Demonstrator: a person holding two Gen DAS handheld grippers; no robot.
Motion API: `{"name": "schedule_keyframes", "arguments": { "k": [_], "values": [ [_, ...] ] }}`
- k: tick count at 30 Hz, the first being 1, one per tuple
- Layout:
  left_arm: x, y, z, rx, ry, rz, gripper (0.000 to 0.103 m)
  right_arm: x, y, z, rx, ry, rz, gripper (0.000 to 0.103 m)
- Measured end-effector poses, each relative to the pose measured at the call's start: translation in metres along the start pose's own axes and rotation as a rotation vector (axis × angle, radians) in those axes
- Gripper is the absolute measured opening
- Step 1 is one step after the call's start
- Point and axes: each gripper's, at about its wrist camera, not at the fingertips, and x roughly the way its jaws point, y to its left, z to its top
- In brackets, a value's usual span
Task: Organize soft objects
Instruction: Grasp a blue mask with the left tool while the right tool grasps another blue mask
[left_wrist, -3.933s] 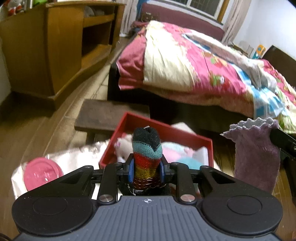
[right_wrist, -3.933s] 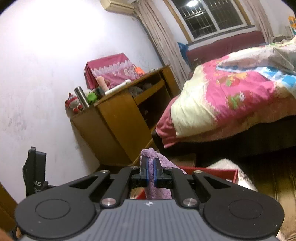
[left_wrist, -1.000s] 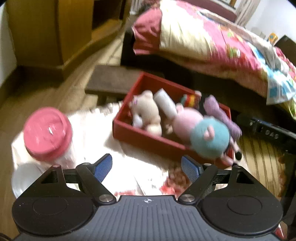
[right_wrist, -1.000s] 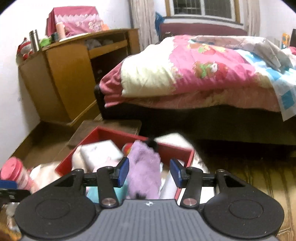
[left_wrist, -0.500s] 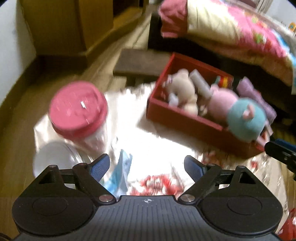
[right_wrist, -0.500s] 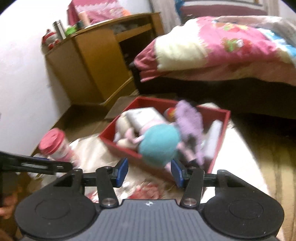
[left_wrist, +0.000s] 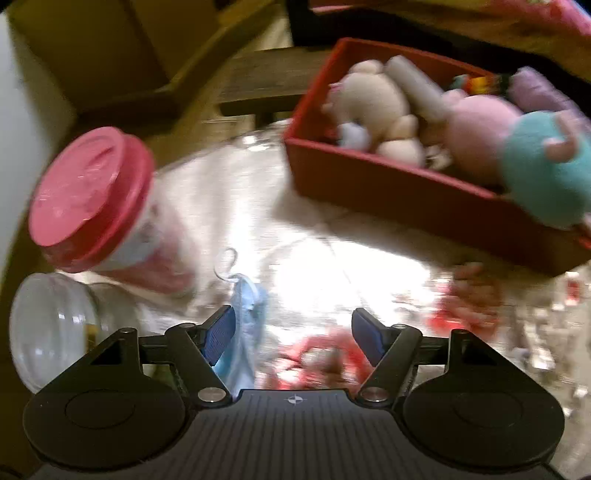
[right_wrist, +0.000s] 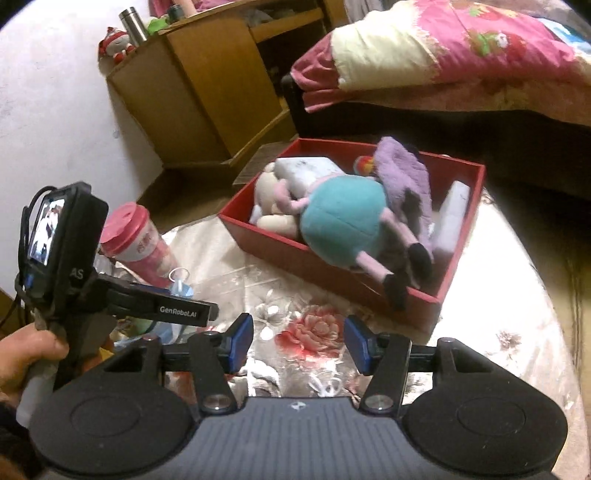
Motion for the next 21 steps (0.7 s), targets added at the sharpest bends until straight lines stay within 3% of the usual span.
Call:
{"name": "schedule_keyframes", "arguments": {
  "k": [2, 4, 6, 7, 10, 11, 12, 15, 21],
  "values": [
    [0.007, 0.003, -0.001, 0.0, 0.006, 0.023, 0.068, 0.002, -0.003, -0.001, 0.01, 0.012, 0.002, 0.026],
    [0.015, 0.007, -0.001, -0.018, 0.031, -0.007, 0.065, 0.003, -0.003, -0.003, 0.011, 0.026, 0.008, 0.026],
    [0.022, 0.004, -0.002, -0.006, 0.051, -0.008, 0.051, 0.007, -0.001, -0.005, 0.009, 0.045, 0.007, 0.026],
    [0.026, 0.005, -0.003, -0.007, 0.07, -0.024, 0.05, 0.009, -0.001, -0.006, 0.006, 0.054, 0.008, 0.026],
    [0.035, 0.014, -0.008, -0.056, 0.097, -0.078, 0.032, 0.012, 0.001, -0.011, -0.002, 0.072, 0.008, 0.026],
    [0.034, 0.017, -0.007, -0.063, 0.095, -0.081, 0.017, 0.012, 0.001, -0.014, 0.0, 0.077, 0.01, 0.026],
    [0.032, 0.019, -0.007, -0.07, 0.096, -0.097, 0.013, 0.013, 0.001, -0.017, 0.002, 0.082, 0.012, 0.026],
    [0.029, 0.022, -0.01, -0.109, 0.113, -0.204, 0.007, 0.015, 0.001, -0.026, 0.002, 0.1, -0.001, 0.026],
    [0.004, 0.011, -0.015, -0.068, 0.06, -0.264, 0.004, 0.013, -0.001, -0.041, 0.025, 0.126, -0.037, 0.026]
  ]
}}
